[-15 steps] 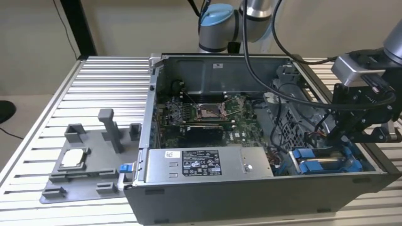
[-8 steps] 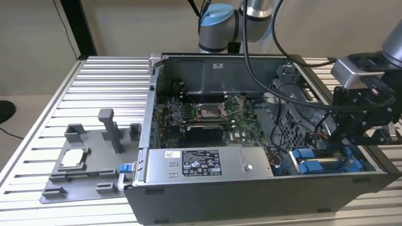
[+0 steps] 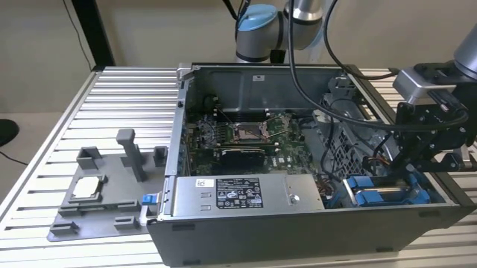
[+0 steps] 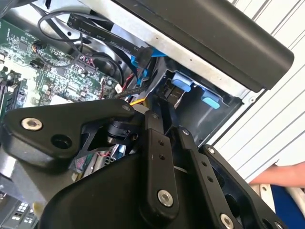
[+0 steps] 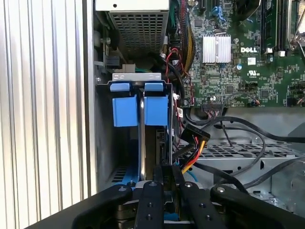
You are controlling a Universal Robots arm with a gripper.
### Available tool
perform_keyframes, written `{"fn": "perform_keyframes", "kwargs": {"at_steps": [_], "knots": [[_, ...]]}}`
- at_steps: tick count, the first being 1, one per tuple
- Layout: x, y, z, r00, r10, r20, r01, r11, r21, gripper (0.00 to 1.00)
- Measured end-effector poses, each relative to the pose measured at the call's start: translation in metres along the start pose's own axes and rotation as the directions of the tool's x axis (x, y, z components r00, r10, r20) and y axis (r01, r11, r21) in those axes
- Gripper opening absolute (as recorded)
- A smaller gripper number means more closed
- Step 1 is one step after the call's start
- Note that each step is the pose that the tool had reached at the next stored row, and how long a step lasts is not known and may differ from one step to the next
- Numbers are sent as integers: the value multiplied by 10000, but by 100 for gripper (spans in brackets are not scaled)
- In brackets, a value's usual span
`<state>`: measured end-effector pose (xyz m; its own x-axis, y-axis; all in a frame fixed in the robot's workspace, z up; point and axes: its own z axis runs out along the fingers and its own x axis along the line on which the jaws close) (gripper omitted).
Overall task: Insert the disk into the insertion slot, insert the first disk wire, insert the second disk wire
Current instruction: 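Insert the first disk wire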
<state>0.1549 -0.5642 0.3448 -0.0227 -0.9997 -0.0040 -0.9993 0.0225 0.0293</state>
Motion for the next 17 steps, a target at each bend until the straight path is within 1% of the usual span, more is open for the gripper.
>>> {"fn": "perform_keyframes", "kwargs": {"at_steps": [17], "knots": [[2,-12,27,10000,0,0,0,10000,0,0]]}}
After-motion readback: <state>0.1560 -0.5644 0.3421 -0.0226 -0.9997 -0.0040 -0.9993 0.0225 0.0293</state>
